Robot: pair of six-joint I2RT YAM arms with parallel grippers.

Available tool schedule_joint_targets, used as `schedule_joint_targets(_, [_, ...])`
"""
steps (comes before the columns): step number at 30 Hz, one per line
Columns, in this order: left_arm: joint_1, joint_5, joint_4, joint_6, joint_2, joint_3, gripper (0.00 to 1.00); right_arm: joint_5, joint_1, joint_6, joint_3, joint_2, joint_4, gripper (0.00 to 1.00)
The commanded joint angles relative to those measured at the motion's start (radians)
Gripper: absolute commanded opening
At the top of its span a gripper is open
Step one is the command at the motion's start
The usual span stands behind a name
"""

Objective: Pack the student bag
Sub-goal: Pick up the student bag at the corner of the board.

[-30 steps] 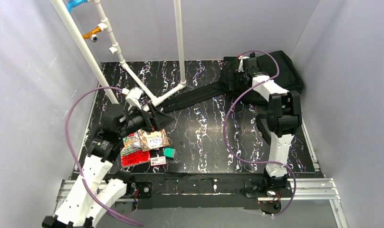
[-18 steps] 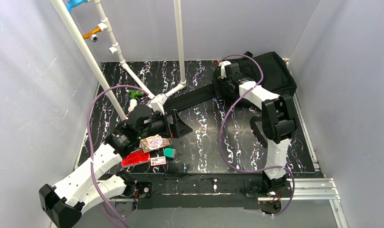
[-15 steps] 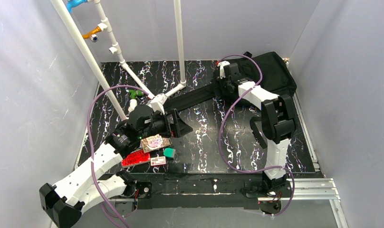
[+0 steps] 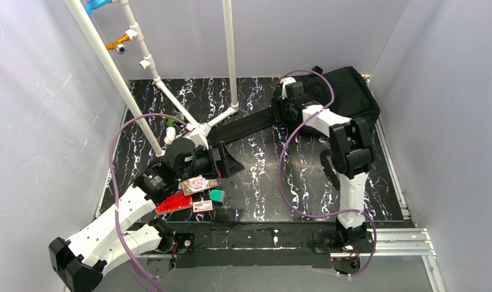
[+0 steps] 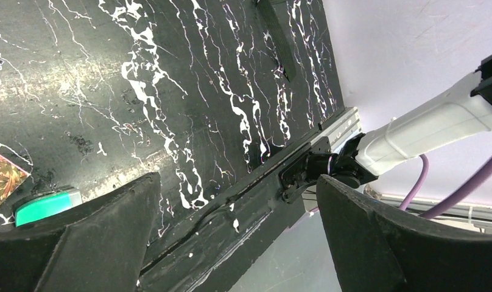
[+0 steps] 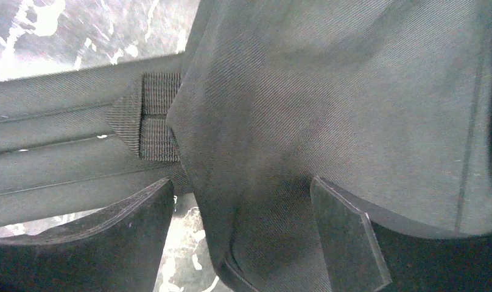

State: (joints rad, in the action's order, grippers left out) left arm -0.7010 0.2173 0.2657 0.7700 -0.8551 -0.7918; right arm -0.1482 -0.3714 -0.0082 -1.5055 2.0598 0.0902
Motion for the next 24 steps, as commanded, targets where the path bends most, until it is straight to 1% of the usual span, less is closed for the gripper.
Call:
schedule_joint_targets(1, [-0.005,-0.037,0.053,-0.003,0.023,-0.019,0.99,-0.117,-0.043,-0.047,-0.034,0.061,-0.04,0.85])
schedule_joint_targets(2, [-0.005,-0.041,0.062,0.003,0.019,-0.022,0.99,-0.143,-0.044,-0.051,-0.05,0.066,-0.027,0.76])
schedule_joint_targets(3, [-0.005,-0.042,0.066,0.01,0.015,-0.026,0.99,-0.191,-0.042,-0.049,-0.08,0.064,0.001,0.64])
schedule_joint_targets(5, [-0.004,-0.037,0.066,0.023,0.009,-0.032,0.99,-0.295,-0.036,-0.054,-0.156,0.045,0.071,0.27])
schedule_joint_targets(6, [-0.005,-0.035,0.065,0.025,0.005,-0.036,0.99,-0.332,-0.028,-0.065,-0.194,0.024,0.108,0.12])
schedule_joint_targets(7, [-0.005,-0.035,0.064,0.022,0.001,-0.038,0.99,-0.371,-0.019,-0.069,-0.237,-0.001,0.145,0.03])
schedule_joint_targets(9, [-0.005,-0.035,0.064,0.01,-0.012,-0.041,0.99,-0.437,0.009,-0.062,-0.302,-0.072,0.21,0.01])
schedule_joint_targets(10, [-0.005,-0.035,0.064,0.006,-0.02,-0.043,0.99,-0.457,0.027,-0.059,-0.313,-0.12,0.216,0.01])
schedule_joint_targets(14, [-0.005,-0.023,0.051,0.006,-0.065,-0.059,0.99,-0.448,0.091,-0.053,-0.272,-0.326,0.136,0.01])
schedule_joint_targets(16, [-0.005,-0.006,0.04,0.008,-0.088,-0.07,0.99,-0.449,0.098,-0.08,-0.29,-0.389,0.12,0.01])
schedule_joint_targets(20, [-0.005,0.006,0.033,0.002,-0.098,-0.084,0.99,-0.456,0.098,-0.123,-0.358,-0.46,0.145,0.01])
schedule_joint_targets(23, [-0.005,-0.001,0.036,-0.001,-0.08,-0.077,0.99,-0.37,0.098,-0.202,-0.367,-0.507,0.112,0.01])
schedule_joint_targets(24, [-0.004,-0.001,0.038,-0.001,-0.076,-0.074,0.99,-0.301,0.097,-0.227,-0.35,-0.526,0.086,0.01])
